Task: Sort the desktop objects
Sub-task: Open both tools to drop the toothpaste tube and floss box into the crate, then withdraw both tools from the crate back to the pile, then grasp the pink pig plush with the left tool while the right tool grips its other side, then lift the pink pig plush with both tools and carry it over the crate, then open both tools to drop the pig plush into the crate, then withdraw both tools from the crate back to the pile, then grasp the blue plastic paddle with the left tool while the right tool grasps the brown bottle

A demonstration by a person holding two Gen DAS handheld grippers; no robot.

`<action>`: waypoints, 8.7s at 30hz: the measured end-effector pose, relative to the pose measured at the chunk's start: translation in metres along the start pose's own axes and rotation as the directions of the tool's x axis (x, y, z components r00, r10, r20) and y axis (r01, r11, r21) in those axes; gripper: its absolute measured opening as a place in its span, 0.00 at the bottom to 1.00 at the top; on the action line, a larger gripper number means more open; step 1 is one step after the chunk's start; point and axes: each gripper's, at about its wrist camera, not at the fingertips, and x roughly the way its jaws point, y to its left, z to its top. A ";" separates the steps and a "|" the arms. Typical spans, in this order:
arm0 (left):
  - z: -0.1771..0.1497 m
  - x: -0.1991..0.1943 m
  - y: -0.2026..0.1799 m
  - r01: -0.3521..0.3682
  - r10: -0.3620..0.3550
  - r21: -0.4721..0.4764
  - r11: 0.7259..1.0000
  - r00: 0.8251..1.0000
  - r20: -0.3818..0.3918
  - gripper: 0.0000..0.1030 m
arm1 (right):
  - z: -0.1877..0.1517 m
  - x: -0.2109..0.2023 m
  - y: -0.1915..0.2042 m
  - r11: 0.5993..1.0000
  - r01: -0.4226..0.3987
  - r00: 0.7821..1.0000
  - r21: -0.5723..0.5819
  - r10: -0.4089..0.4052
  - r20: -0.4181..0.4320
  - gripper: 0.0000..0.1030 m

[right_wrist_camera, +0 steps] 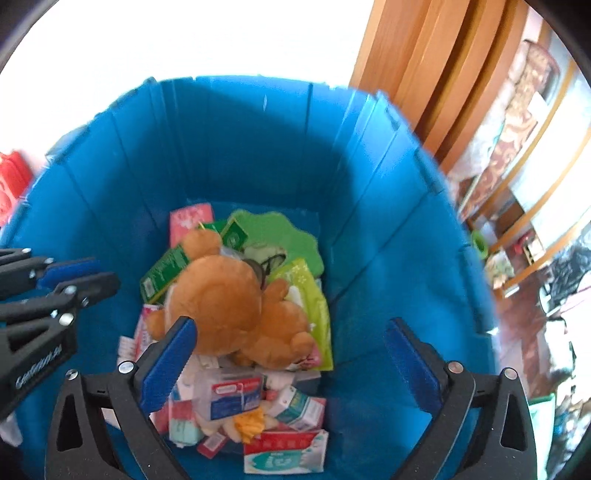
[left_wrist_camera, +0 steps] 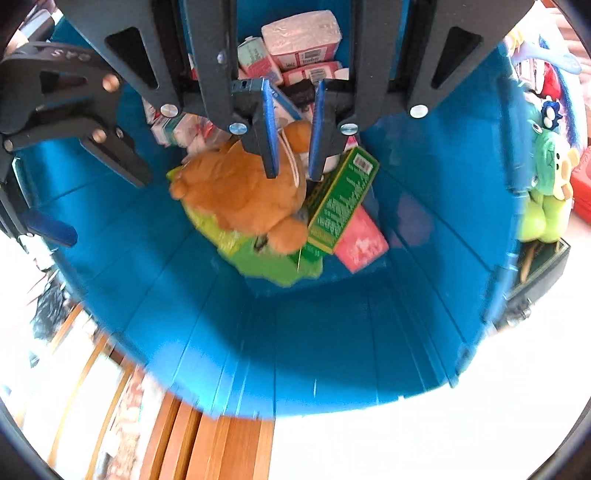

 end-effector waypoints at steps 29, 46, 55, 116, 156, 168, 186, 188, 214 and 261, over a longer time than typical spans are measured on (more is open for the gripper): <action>-0.215 -0.228 0.151 -0.413 0.511 -0.306 0.858 0.618 0.597 0.73 | -0.069 -0.170 0.201 0.945 -0.253 0.843 -0.207 0.320 0.432 1.00; -0.347 -0.134 0.369 -0.320 0.446 -0.446 0.836 0.870 0.212 0.73 | -0.102 -0.074 0.383 0.902 -0.364 0.894 -0.232 0.408 0.185 1.00; -0.355 -0.058 0.363 -0.245 0.332 -0.433 0.868 0.933 0.137 0.73 | -0.121 -0.004 0.396 0.923 -0.350 0.923 -0.163 0.369 0.108 1.00; -0.347 -0.052 0.368 -0.266 0.370 -0.452 0.851 0.916 0.157 0.65 | -0.105 0.066 0.488 0.592 -0.705 0.671 -0.390 0.735 -0.098 0.69; 0.036 -0.093 0.058 0.018 -0.093 0.172 0.985 0.894 0.439 0.69 | 0.056 -0.090 0.040 0.950 -0.312 0.852 -0.011 0.285 0.439 0.69; 0.060 0.001 0.003 -0.138 0.077 0.197 0.971 0.954 0.291 0.70 | 0.057 0.031 -0.012 0.949 -0.263 0.946 0.173 0.218 0.240 0.64; 0.061 0.008 0.005 -0.224 0.171 0.184 0.957 0.949 0.265 0.70 | 0.054 0.045 -0.023 0.954 -0.205 0.973 0.220 0.174 0.149 1.00; 0.060 0.006 0.007 -0.218 0.168 0.170 0.961 0.949 0.268 0.69 | 0.054 0.041 -0.023 0.950 -0.218 0.970 0.223 0.186 0.155 1.00; -0.099 -0.190 0.148 -0.225 0.322 -0.249 0.942 0.815 0.483 0.76 | 0.044 -0.050 0.029 0.974 -0.225 0.937 0.016 0.212 0.278 1.00; -0.420 -0.063 0.413 -0.407 0.489 -0.331 0.852 0.843 0.222 0.76 | -0.162 0.005 0.402 0.977 -0.207 0.961 0.051 0.193 0.197 1.00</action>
